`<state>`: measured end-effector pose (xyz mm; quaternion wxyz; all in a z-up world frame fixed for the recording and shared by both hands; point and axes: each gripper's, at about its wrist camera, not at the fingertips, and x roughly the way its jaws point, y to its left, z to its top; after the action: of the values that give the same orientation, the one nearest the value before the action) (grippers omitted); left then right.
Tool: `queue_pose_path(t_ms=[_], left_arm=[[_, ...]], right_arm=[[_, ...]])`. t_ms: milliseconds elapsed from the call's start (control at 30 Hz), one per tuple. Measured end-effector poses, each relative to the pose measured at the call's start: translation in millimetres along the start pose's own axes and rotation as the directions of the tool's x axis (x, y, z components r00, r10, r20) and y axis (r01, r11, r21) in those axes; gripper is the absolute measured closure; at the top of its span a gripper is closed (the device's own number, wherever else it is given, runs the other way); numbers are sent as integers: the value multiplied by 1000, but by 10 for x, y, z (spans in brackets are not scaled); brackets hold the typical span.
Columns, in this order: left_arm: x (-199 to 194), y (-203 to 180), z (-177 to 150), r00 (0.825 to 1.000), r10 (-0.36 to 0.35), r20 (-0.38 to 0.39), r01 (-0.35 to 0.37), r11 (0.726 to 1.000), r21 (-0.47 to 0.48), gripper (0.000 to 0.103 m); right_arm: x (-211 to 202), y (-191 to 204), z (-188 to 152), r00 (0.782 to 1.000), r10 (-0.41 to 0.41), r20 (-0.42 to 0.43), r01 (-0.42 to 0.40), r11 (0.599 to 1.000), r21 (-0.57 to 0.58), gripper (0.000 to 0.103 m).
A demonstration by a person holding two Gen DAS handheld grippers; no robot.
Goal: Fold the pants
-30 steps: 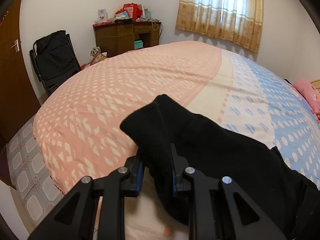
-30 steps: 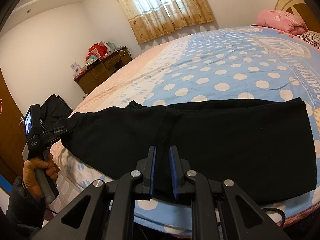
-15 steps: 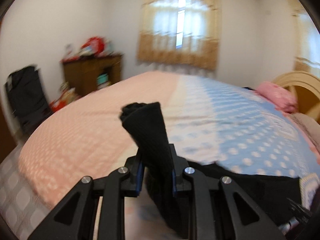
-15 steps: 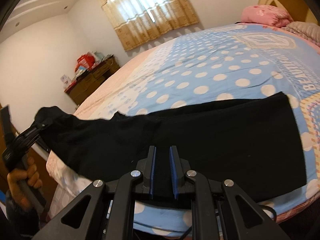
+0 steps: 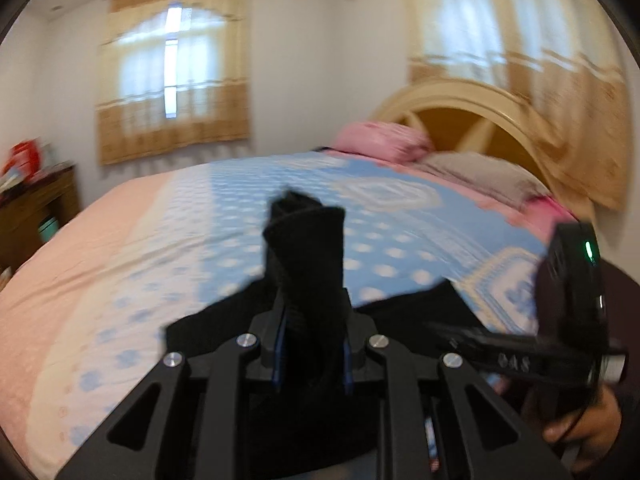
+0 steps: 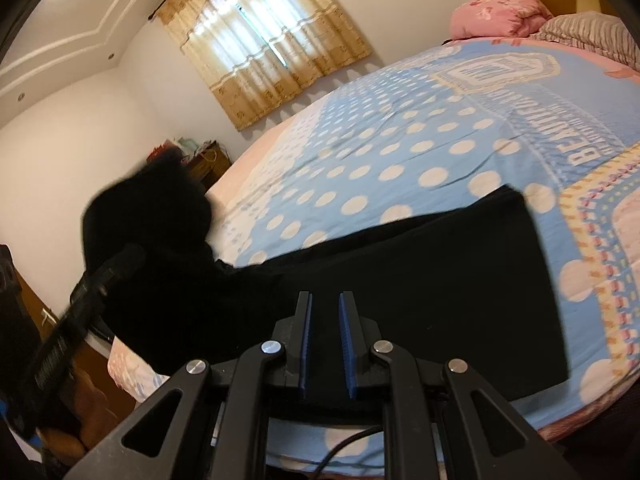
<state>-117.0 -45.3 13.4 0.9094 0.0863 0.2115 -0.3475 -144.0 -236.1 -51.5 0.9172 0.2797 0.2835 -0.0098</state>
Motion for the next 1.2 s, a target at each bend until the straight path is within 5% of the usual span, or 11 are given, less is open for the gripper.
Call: queue_pose_path(t_ms=[267,333,433,500,567,733,833,1033,1200], left_arm=[[429,-384,-281,986,-58,-159,79,988,132,81],[485,-423,-334,980,-62,-187,90,985,145,80],[493,-435,-379,970,-66,-233,101,985,141,72],[456,-395,-352,968,-76,-239,109,986,125,62],[373,-325,-309,975,-61,-216,89,989,121,43],[-81,-44,-164,981,-142,-129,155,984,92,14],[-366,214,-139,984,-163,-69,167,985,52,11],[-412,689,-157,999,13,-53,-15,999,-33,11],[-151,985,-257,976,123,-178,-155,972,-179,11]], right_arm=[[-205,-266,63,999,31,25,-33,996,85,88],[-190,-330,65,997,69,21,-72,989,130,84],[-171,-413,75,991,129,28,-132,970,205,61],[-190,-419,85,989,140,39,-145,966,213,50],[-208,-408,104,988,152,39,-157,964,213,50],[-204,-454,150,973,229,37,-230,935,269,50],[-192,-502,167,976,218,31,-217,933,288,50],[-292,-433,209,986,166,-10,-160,962,222,50],[36,-126,-14,994,34,-107,-28,998,60,50]])
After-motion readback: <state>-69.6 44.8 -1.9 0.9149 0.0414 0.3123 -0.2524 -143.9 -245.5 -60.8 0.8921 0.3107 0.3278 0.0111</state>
